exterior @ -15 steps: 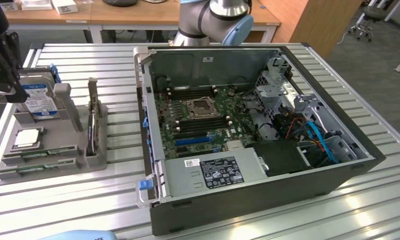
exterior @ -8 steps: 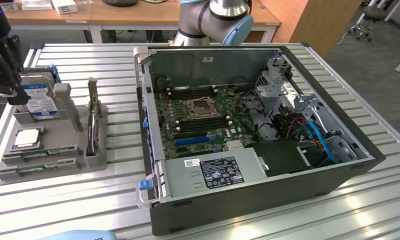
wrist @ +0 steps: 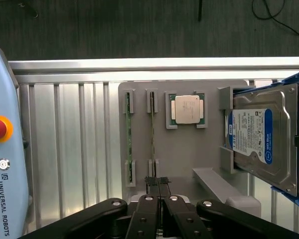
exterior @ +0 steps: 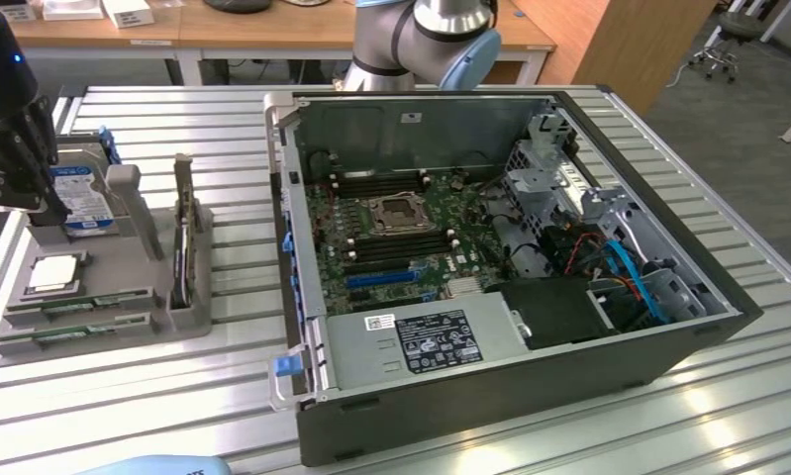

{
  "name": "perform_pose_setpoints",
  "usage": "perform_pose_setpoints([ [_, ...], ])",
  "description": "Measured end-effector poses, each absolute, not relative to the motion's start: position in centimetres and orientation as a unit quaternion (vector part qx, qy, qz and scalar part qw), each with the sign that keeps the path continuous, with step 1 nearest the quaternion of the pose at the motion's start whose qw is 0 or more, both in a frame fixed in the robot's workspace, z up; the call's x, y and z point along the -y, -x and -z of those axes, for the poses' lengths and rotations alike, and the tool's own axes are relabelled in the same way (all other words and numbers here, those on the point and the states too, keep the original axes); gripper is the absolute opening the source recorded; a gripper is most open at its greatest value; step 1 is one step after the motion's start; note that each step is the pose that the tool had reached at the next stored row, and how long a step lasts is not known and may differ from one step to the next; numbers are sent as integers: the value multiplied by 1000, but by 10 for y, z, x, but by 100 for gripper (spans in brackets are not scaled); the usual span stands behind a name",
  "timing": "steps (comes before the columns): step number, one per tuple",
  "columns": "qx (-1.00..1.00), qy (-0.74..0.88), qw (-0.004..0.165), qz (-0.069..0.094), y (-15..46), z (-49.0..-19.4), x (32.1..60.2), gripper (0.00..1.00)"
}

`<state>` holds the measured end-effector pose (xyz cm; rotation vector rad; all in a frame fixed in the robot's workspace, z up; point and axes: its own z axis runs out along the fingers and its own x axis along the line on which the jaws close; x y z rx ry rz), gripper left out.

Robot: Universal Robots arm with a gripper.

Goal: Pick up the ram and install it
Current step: 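Pick up the ram and move it above insertion slot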

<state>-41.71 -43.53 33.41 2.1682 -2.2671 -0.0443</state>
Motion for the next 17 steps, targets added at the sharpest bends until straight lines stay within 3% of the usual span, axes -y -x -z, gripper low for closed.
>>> perform_pose_setpoints([
  [11,723,-691,2,14,417,-334,435,10],
  [14,723,-691,2,14,417,-334,435,16],
  [15,723,-691,2,14,417,-334,435,24],
  [17,723,-691,2,14,417,-334,435,24],
])
